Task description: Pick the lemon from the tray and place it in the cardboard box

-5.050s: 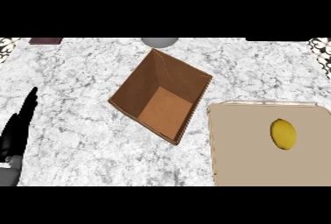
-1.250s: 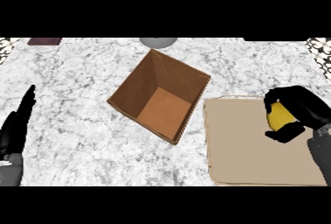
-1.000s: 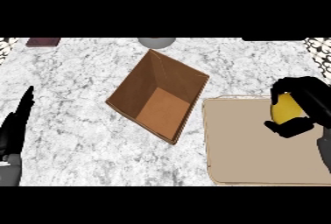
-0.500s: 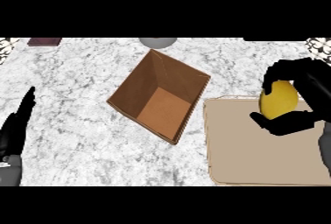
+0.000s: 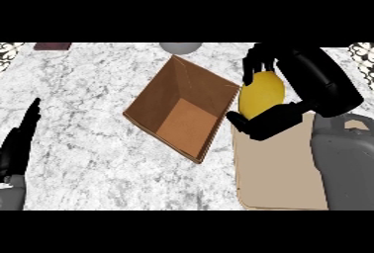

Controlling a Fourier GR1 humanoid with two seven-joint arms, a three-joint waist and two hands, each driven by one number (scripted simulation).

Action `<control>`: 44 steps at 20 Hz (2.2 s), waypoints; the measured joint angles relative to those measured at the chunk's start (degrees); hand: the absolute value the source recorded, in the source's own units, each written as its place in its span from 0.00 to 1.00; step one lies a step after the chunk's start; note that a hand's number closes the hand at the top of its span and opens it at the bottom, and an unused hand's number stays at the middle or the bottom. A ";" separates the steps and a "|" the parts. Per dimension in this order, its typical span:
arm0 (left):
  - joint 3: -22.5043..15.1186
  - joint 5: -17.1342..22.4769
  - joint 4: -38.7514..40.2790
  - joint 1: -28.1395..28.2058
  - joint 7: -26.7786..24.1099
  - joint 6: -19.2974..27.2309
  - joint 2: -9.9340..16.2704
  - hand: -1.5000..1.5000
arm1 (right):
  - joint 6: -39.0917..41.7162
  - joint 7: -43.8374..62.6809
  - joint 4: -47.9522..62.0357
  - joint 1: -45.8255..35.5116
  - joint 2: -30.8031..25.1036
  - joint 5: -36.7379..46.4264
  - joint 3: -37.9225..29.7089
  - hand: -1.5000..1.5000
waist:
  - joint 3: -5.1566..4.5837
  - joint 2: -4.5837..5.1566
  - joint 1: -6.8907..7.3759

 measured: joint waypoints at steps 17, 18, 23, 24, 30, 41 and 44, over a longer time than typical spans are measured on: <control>-0.39 -1.24 1.18 -1.96 -0.49 -0.66 -0.87 0.50 | -22.23 7.82 36.66 -20.42 9.77 -5.17 12.01 1.00 | 0.02 0.39 1.17; -0.42 -1.23 0.59 -1.86 -0.26 -0.71 -0.92 0.50 | -23.54 7.93 39.32 -21.85 9.82 -5.28 12.96 1.00 | 0.01 0.41 1.35; -0.74 -1.57 1.02 -3.13 0.29 -0.72 -1.36 0.50 | -30.07 8.81 50.26 -25.21 9.94 -10.62 16.33 0.00 | 0.01 0.56 1.90; -0.98 -1.90 1.00 -3.22 0.25 -0.48 -1.55 0.50 | -30.92 9.21 52.14 -25.83 9.93 -12.39 16.89 0.00 | 0.01 0.63 2.19; -1.05 -1.70 1.10 -3.52 -0.06 -1.46 -1.39 0.50 | -35.27 6.73 59.63 -28.72 9.27 -21.89 21.83 0.00 | -0.04 0.37 3.04; 0.32 -1.49 0.84 -3.79 0.82 -1.43 -0.75 0.50 | -45.92 -6.22 61.91 -29.79 9.60 -32.66 17.35 0.00 | 0.00 0.37 1.72; 0.48 -1.55 0.64 -2.02 0.03 -1.43 -0.92 0.50 | -45.73 -8.78 62.21 -30.02 9.11 -35.02 13.27 0.00 | 0.03 0.34 1.16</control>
